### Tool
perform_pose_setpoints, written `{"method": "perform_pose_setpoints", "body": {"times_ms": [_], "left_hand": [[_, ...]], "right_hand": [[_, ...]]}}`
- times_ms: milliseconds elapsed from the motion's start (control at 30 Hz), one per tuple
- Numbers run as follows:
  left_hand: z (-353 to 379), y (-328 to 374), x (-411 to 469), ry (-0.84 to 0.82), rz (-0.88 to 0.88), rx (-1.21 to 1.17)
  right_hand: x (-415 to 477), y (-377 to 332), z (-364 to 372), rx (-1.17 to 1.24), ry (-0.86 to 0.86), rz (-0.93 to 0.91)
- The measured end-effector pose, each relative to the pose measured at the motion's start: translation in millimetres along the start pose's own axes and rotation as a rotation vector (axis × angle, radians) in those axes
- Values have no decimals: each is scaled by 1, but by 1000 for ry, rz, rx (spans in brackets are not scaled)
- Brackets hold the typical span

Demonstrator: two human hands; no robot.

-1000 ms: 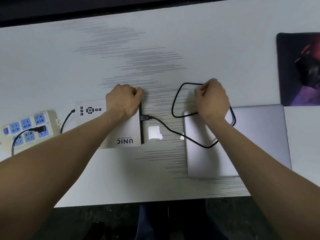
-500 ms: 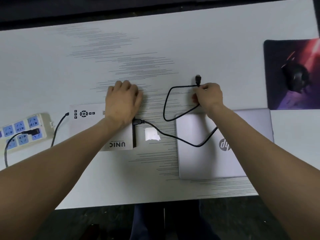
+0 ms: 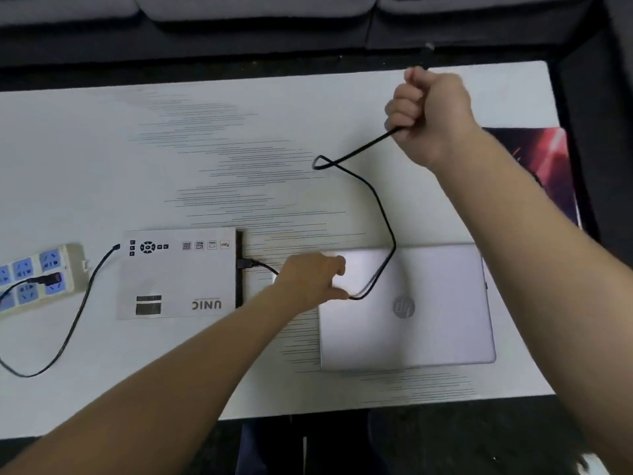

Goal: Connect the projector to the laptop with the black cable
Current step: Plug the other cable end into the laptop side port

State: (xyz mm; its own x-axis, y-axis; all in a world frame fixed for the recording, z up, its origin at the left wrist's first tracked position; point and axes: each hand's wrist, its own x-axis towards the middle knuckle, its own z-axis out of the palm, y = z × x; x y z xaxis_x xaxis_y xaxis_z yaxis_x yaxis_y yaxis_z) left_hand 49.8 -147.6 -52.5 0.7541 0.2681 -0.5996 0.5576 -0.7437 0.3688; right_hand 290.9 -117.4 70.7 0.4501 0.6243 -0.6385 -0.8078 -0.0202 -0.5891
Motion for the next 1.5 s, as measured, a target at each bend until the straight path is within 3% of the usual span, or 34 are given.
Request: {"method": "perform_pose_setpoints", "body": {"times_ms": [67,133,367,533,700,1067,1200,1367,1500], "left_hand": [[-6,-2,5,-42,7,-40],[-10,-3,8,21,-30,-114],[-26,-12,37,369,-554,-535],[-41,-39,54,489,-814,-885],[-44,-72,57,534,-953,-903],[-39,-70,54,460,-959,-741],[-37,-68,54,412,-887,-728],[-34,-51,47,338,-744,-548],[-22,-24,46,432,-676,-708]], "right_hand": [[-6,-26,-3,-47,-36,-37],[-11,-48,-11,-181,-35,-96],[-16,-82,-67,-723,90,-330],[-9,-72,-116,-925,87,-342],[1,-44,-156,-1106,69,-320],[-2,3,-155,-1363,-120,-268],[-7,8,-149,-1400,-151,-292],[-13,8,-147,-1377,-147,-288],[-20,3,-146,-1355,-99,-266]]}}
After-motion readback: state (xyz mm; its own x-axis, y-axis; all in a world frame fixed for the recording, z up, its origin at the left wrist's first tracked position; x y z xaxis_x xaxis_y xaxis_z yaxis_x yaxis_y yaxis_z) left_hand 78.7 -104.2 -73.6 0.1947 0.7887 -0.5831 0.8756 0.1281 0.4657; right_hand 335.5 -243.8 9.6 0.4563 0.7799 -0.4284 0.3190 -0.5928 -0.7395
